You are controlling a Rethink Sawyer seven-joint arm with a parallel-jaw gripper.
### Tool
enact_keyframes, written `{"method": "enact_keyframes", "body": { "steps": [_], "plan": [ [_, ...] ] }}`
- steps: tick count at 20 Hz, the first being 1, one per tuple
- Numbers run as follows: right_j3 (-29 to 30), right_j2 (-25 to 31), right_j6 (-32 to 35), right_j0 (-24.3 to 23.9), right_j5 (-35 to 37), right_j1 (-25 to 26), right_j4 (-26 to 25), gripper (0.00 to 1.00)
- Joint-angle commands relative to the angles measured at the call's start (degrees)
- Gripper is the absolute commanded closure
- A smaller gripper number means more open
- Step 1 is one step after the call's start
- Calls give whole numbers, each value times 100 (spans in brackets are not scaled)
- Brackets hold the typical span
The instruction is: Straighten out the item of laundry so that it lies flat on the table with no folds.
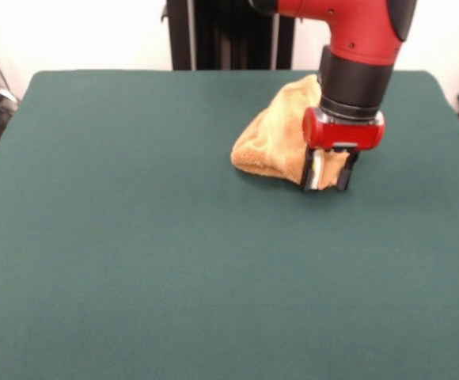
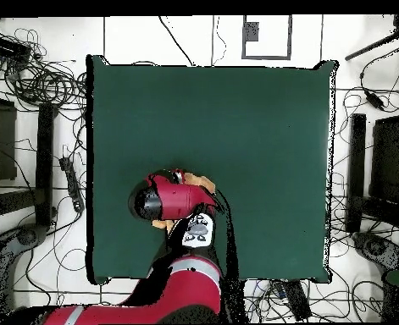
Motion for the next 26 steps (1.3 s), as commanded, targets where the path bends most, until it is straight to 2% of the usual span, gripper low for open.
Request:
{"method": "enact_keyframes", "body": {
  "steps": [1, 9, 19, 20, 26],
  "plan": [
    [275, 461, 1081, -14, -458, 486, -98, 0],
    [234, 347, 1089, 72, -455, 560, 6, 0],
    [455, 745, 1134, -303, -831, 414, -173, 0],
    [455, 710, 1166, -272, -870, 414, -189, 100],
    [457, 671, 1189, -243, -1087, 433, -235, 100]
  ]
}}
